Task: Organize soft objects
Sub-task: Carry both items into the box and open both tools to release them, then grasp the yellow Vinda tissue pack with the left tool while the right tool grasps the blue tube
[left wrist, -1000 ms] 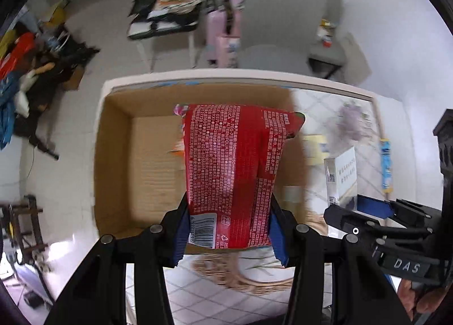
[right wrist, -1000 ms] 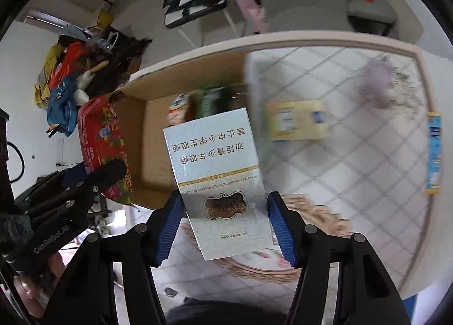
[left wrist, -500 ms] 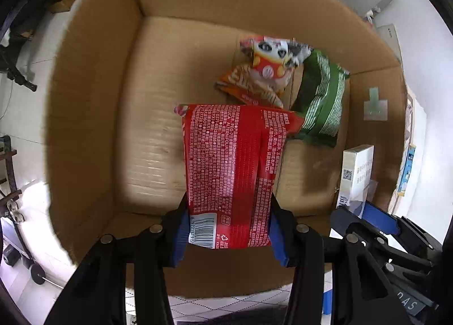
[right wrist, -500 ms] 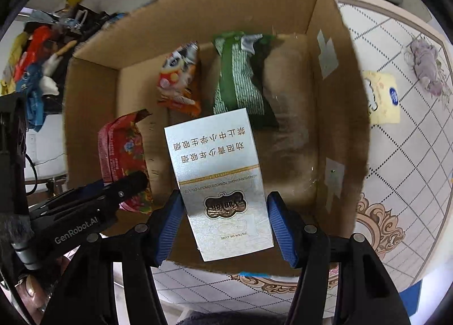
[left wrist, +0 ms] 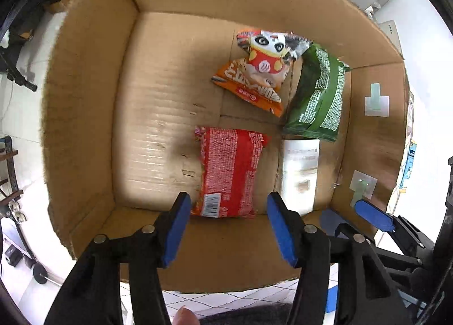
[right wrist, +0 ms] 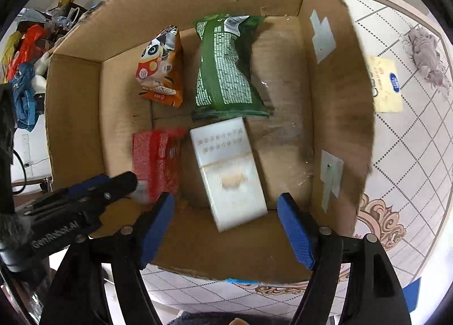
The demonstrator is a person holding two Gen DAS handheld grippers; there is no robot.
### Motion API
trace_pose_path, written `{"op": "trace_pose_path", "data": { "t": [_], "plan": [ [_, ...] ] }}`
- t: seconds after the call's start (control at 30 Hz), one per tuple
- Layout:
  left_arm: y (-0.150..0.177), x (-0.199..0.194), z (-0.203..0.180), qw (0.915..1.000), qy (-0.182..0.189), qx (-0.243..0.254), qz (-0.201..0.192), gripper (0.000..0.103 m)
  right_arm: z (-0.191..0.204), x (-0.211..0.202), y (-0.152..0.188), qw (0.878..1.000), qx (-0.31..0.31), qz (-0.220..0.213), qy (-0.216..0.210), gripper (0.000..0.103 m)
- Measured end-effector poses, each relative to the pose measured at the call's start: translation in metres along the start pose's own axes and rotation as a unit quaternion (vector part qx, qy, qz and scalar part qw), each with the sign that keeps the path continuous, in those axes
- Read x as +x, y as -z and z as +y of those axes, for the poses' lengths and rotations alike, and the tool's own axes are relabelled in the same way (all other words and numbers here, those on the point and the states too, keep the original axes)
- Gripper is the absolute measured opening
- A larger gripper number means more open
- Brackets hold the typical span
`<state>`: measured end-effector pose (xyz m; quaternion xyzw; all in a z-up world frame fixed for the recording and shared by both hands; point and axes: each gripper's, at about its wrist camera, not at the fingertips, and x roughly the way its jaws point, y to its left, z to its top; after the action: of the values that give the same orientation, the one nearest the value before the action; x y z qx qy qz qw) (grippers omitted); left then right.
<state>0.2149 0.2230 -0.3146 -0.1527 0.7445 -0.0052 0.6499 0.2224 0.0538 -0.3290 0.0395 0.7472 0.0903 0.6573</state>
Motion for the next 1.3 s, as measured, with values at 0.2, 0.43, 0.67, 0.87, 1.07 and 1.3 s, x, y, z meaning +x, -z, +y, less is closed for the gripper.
{"op": "trace_pose_path", "data": {
  "t": [0.2,0.43,0.67,0.87,1.07,1.3],
  "plan": [
    [0.017,-0.029,-0.009,0.9987,-0.032,0.016,-0.036,0.082,-0.006,-0.021,0.013,0.999,-0.022,-0.024,0.025,0.089],
    [0.044,-0.066,-0.007,0.9959,-0.033,0.018,-0.082,0.095,-0.009,-0.064,0.034,0.996,-0.044,-0.060,0.039,0.096],
    [0.078,-0.096,-0.023,0.9913,-0.047,0.008,-0.123,0.095,-0.012,-0.101,0.065,0.993,-0.061,-0.096,0.039,0.096],
    [0.098,-0.117,-0.044,0.9857,-0.070,0.009,-0.153,0.095,-0.024,-0.122,0.082,0.993,-0.067,-0.102,-0.003,0.096],
    [0.098,-0.128,-0.109,0.9765,-0.100,0.073,-0.176,0.095,-0.080,-0.150,0.090,0.992,-0.037,-0.117,-0.033,0.096],
    [0.060,-0.074,-0.248,0.9573,-0.113,0.230,-0.133,0.095,-0.219,-0.158,0.086,0.992,0.063,-0.107,-0.009,0.096]
  ]
}}
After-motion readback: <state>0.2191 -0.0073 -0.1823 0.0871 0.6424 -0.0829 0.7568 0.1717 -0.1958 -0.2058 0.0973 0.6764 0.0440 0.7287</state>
